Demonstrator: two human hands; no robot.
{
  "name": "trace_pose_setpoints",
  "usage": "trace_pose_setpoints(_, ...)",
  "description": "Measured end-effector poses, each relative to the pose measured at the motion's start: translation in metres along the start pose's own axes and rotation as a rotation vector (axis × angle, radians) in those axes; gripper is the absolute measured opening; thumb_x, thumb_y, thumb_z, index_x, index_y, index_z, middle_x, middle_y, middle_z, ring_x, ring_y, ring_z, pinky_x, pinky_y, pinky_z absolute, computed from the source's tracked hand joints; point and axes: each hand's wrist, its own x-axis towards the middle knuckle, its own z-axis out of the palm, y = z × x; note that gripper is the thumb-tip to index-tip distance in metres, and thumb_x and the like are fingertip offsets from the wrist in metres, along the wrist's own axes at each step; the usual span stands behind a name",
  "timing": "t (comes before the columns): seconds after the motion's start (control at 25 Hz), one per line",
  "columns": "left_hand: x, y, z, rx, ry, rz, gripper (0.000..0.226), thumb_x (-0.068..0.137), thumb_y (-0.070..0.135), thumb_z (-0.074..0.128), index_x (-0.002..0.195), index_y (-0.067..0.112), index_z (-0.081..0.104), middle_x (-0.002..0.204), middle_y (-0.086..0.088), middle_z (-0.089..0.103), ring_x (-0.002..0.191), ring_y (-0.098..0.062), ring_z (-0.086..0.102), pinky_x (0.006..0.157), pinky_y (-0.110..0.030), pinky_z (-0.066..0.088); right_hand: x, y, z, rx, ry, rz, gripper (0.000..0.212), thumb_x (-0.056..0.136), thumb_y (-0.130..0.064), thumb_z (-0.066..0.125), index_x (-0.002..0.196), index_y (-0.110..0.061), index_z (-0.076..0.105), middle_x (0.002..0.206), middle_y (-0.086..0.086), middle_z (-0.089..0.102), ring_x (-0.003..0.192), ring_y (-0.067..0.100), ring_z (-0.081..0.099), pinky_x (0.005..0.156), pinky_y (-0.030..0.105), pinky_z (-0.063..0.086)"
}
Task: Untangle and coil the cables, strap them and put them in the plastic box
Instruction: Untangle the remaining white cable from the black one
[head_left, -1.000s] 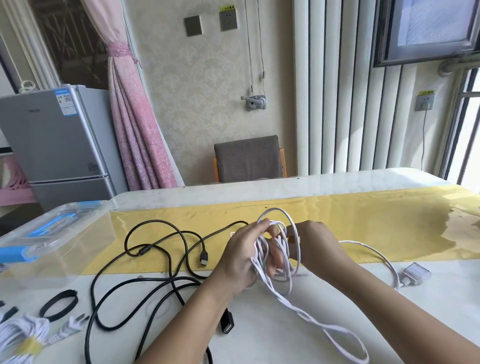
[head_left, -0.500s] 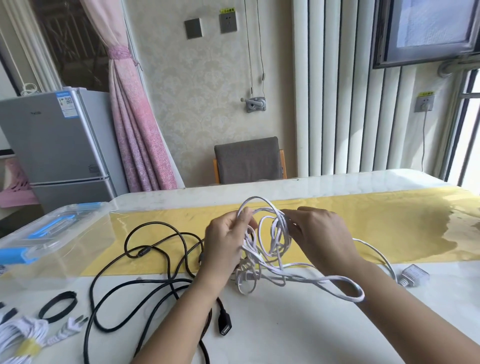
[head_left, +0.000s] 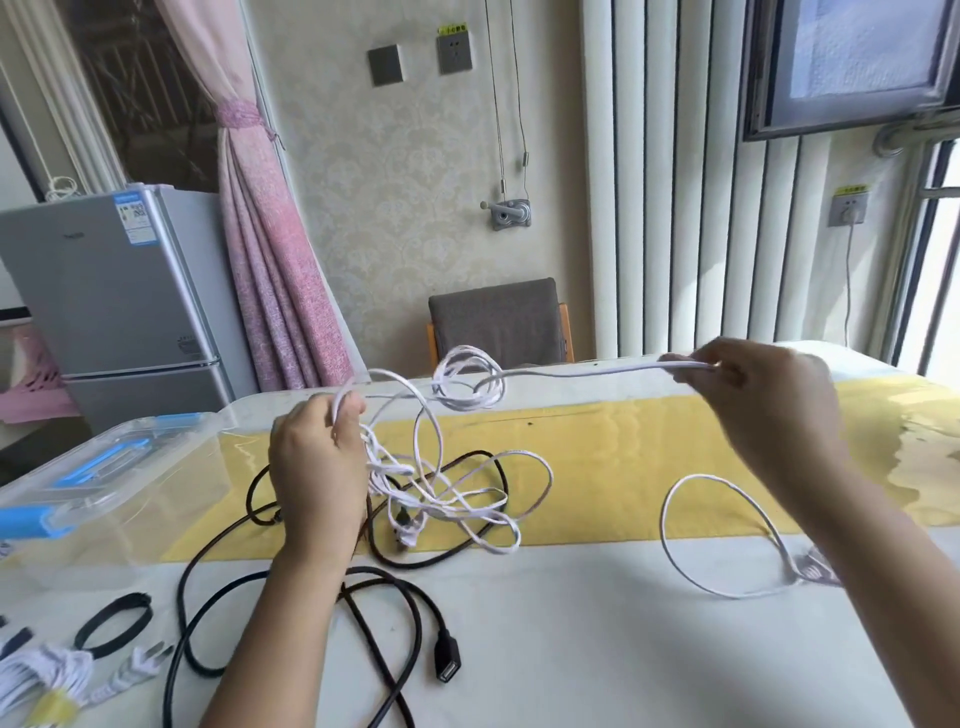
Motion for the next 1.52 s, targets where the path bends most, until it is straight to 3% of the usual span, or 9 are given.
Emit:
trace_pose_setpoints(0.2,-0.009,0.004,0.014,0.031,-0.196,-0.021,0.02,0.092,0.015,0.058,0.074,0.009,0.06,0.069,-0.013,0.061,0.07,-0.034,0.051,0.062,-0.033,0.031,0.014,0.037,-0.006,-0.067,-0.146,0.305,0.022,0.09,-0.029,0.061,0.08,-0.013,0.073,0.05,0.005,0.047,0.054,0.022,0.042,0.051,0.031,0.03)
trace_pose_setpoints(0.32,-0.021,0.015,0.019,-0.149,-0.342,-0.016,0.013,0.092,0.008,0.056,0.087,0.014,0.066,0.076,0.001,0.067,0.072,-0.021,0.061,0.063,-0.029,0.041,0.008,0.052,0.0,-0.413,-0.604,0.373,0.031,0.08,-0.026,0.073,0.109,-0.017,0.067,0.1,0.01,0.065,0.095,0.03,0.056,0.072,0.033,0.043)
trace_pose_setpoints(0.44,-0.03,0.03,0.024,-0.435,-0.583,-0.203,0.028,0.093,-0.001,0.049,0.079,0.02,0.063,0.071,0.009,0.067,0.073,-0.015,0.068,0.067,-0.025,0.054,-0.009,0.043,0.021,-0.461,-0.894,0.177,0.077,0.078,-0.025,0.074,0.144,-0.022,0.034,0.142,0.011,0.039,0.128,0.031,0.037,0.099,0.033,0.035)
trace_pose_setpoints(0.64,-0.034,0.038,0.024,-0.648,-0.781,-0.286,0.03,0.091,-0.006,0.049,0.075,0.013,0.066,0.068,0.004,0.068,0.071,-0.01,0.065,0.072,-0.026,0.053,-0.043,0.007,0.072,-0.051,-0.858,-0.249,0.056,0.092,-0.001,0.043,0.142,-0.024,0.039,0.153,-0.003,0.028,0.144,0.017,0.015,0.117,0.032,0.009)
trace_pose_setpoints(0.8,-0.035,0.037,0.023,-0.384,-0.716,-0.099,0.029,0.083,0.002,0.064,0.078,0.03,0.068,0.095,0.01,0.067,0.092,0.0,0.06,0.081,-0.006,0.039,-0.067,0.0,0.093,-0.107,-0.921,-0.402,0.027,0.093,-0.02,0.054,0.119,-0.015,0.055,0.118,0.004,0.053,0.115,0.022,0.045,0.106,0.034,0.027)
trace_pose_setpoints(0.92,-0.034,0.039,0.013,-0.138,-0.702,0.236,0.034,0.065,0.033,0.083,0.094,0.034,0.065,0.12,0.012,0.05,0.108,0.002,0.039,0.098,-0.017,0.03,-0.063,-0.003,0.089,-0.072,-0.889,-0.34,0.02,0.087,-0.018,0.06,0.107,-0.013,0.062,0.097,0.003,0.047,0.086,0.026,0.053,0.077,0.035,0.041)
trace_pose_setpoints(1.08,-0.046,0.071,-0.001,-0.395,-0.817,0.527,0.026,0.073,0.044,0.065,0.09,0.025,0.067,0.112,0.013,0.06,0.114,-0.004,0.051,0.111,-0.026,0.023,-0.049,-0.001,0.083,-0.079,-0.764,-0.106,0.016,0.087,-0.011,0.053,0.09,-0.008,0.069,0.077,0.004,0.051,0.079,0.028,0.053,0.064,0.033,0.034)
trace_pose_setpoints(1.32,-0.071,0.063,0.021,0.067,-1.064,0.23,0.06,0.082,0.076,0.036,0.079,0.021,0.061,0.074,0.005,0.065,0.075,-0.013,0.06,0.076,-0.036,0.049,-0.01,0.007,0.044,0.601,-0.368,0.527,0.015,0.091,-0.011,0.055,0.086,-0.011,0.069,0.058,0.001,0.049,0.043,0.009,0.032,0.041,0.019,0.023)
trace_pose_setpoints(1.52,-0.079,0.074,0.037,-0.779,-1.052,-0.402,0.078,0.049,0.088,0.058,0.098,0.027,0.062,0.096,0.006,0.07,0.091,-0.012,0.067,0.085,-0.032,0.049,-0.012,-0.016,0.024,1.006,-0.582,0.566,0.033,0.1,-0.01,0.031,0.102,-0.004,0.064,0.079,0.015,0.067,0.041,0.011,0.016,0.044,0.023,0.012)
